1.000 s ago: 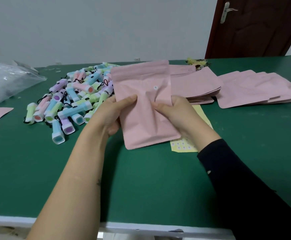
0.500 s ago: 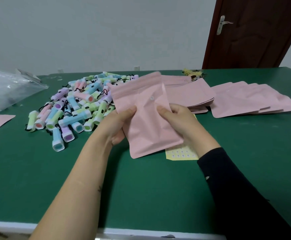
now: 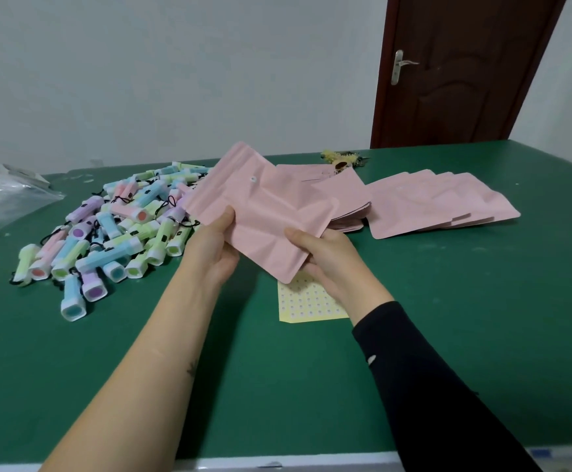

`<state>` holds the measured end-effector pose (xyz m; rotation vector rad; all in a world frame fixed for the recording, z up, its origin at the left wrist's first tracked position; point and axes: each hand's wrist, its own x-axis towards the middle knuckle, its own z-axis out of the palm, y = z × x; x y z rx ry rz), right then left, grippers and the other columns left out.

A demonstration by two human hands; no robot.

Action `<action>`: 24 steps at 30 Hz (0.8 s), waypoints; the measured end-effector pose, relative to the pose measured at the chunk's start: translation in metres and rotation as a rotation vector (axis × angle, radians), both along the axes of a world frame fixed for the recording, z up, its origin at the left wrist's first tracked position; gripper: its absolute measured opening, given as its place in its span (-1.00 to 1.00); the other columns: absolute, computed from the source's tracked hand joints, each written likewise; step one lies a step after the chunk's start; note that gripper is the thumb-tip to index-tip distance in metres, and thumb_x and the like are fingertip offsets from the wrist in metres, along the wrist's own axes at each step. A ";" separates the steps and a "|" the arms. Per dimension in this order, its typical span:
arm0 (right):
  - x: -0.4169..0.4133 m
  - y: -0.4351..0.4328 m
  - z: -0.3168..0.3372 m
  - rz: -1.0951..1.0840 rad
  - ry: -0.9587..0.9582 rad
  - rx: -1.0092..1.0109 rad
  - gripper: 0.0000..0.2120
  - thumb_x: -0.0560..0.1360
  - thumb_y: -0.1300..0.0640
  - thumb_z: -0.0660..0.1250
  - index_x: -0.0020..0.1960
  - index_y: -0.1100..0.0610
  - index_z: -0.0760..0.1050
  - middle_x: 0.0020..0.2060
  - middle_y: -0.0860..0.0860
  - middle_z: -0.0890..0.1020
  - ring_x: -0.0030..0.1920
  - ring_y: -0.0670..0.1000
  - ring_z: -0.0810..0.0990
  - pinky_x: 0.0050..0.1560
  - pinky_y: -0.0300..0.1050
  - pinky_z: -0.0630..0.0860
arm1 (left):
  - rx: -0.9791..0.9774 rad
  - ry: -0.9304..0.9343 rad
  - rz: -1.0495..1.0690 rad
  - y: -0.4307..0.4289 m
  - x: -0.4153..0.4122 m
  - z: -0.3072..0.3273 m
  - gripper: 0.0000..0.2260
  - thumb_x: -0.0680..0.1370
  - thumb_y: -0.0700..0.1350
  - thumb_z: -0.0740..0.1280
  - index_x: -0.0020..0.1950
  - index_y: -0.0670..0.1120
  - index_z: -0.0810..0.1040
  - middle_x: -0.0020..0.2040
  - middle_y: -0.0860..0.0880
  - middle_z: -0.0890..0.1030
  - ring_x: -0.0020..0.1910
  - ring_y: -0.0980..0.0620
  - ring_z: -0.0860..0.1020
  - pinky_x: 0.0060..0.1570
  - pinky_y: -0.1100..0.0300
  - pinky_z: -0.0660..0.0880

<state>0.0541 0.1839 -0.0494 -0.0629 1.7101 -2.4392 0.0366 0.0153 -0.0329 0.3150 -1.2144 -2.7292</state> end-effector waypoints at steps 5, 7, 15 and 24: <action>-0.003 0.028 0.003 -0.054 -0.018 -0.109 -0.85 0.52 0.27 0.37 0.06 0.10 0.55 -0.01 0.02 0.72 -0.03 -0.01 0.70 -0.10 -0.12 0.65 | 0.024 -0.002 -0.027 0.010 -0.010 0.008 -0.89 0.63 -0.24 0.26 0.08 -0.17 0.57 -0.06 -0.07 0.73 -0.10 0.03 0.70 -0.12 0.12 0.64; -0.006 0.045 0.006 -0.115 -0.036 -0.135 -0.85 0.52 0.29 0.38 0.06 0.12 0.55 -0.01 0.05 0.71 -0.07 -0.01 0.71 -0.17 -0.14 0.65 | 0.147 0.028 0.029 -0.003 -0.018 0.011 -0.88 0.64 -0.23 0.25 0.10 -0.18 0.57 -0.05 -0.05 0.71 -0.15 0.06 0.69 -0.16 0.20 0.63; -0.044 0.122 0.021 -0.633 0.050 -0.367 -0.92 0.54 0.17 0.39 -0.02 0.09 0.49 -0.20 -0.07 0.71 -0.08 -0.02 0.70 0.09 0.06 0.61 | -0.165 0.034 -0.092 0.009 -0.007 -0.029 -0.77 0.68 -0.16 0.16 0.31 -0.06 0.46 0.08 0.06 0.68 0.04 0.15 0.66 -0.06 0.24 0.60; -0.087 0.120 -0.003 -0.800 -0.030 0.018 -0.87 0.58 0.25 0.23 0.11 0.23 0.47 0.09 0.13 0.61 0.09 0.19 0.60 0.16 0.13 0.56 | -0.421 0.056 -0.233 0.025 -0.002 -0.039 -0.79 0.67 -0.17 0.17 0.23 -0.01 0.52 0.14 0.07 0.68 0.15 0.13 0.63 0.03 0.21 0.53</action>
